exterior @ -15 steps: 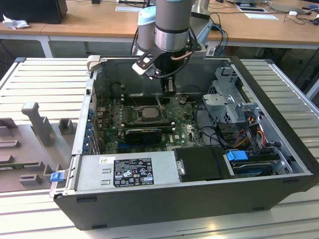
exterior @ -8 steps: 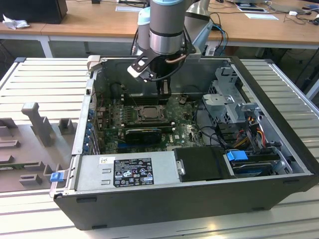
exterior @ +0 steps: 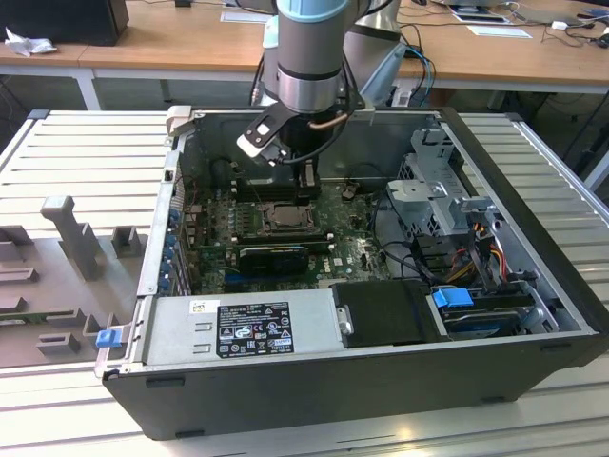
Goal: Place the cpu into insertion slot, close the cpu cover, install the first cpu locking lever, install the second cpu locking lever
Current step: 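Close the cpu cover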
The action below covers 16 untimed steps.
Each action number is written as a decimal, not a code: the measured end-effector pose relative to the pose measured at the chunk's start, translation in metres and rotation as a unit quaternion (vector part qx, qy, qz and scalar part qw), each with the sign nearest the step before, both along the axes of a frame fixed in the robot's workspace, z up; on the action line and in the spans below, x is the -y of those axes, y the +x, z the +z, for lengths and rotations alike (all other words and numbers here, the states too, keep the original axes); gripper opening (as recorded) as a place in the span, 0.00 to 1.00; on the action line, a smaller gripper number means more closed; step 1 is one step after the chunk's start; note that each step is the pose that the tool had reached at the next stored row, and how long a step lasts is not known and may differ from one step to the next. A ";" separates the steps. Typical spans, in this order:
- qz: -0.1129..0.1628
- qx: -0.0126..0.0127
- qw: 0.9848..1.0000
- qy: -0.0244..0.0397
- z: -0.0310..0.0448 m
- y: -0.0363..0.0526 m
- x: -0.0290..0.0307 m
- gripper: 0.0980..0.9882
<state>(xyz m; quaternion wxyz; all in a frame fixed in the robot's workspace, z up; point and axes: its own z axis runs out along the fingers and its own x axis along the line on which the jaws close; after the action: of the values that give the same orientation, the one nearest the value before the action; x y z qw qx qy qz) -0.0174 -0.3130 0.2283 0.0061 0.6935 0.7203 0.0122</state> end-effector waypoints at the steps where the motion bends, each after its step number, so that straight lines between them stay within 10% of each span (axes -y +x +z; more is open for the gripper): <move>1: 0.000 0.000 1.000 0.000 0.0000 -0.0029 0.0000 0.01; 16: 0.000 0.000 1.000 0.000 0.0000 -0.0192 -0.0011 0.01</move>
<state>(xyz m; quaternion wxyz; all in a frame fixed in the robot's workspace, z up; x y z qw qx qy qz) -0.0366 -0.3120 0.2283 0.0062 0.6934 0.7204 0.0122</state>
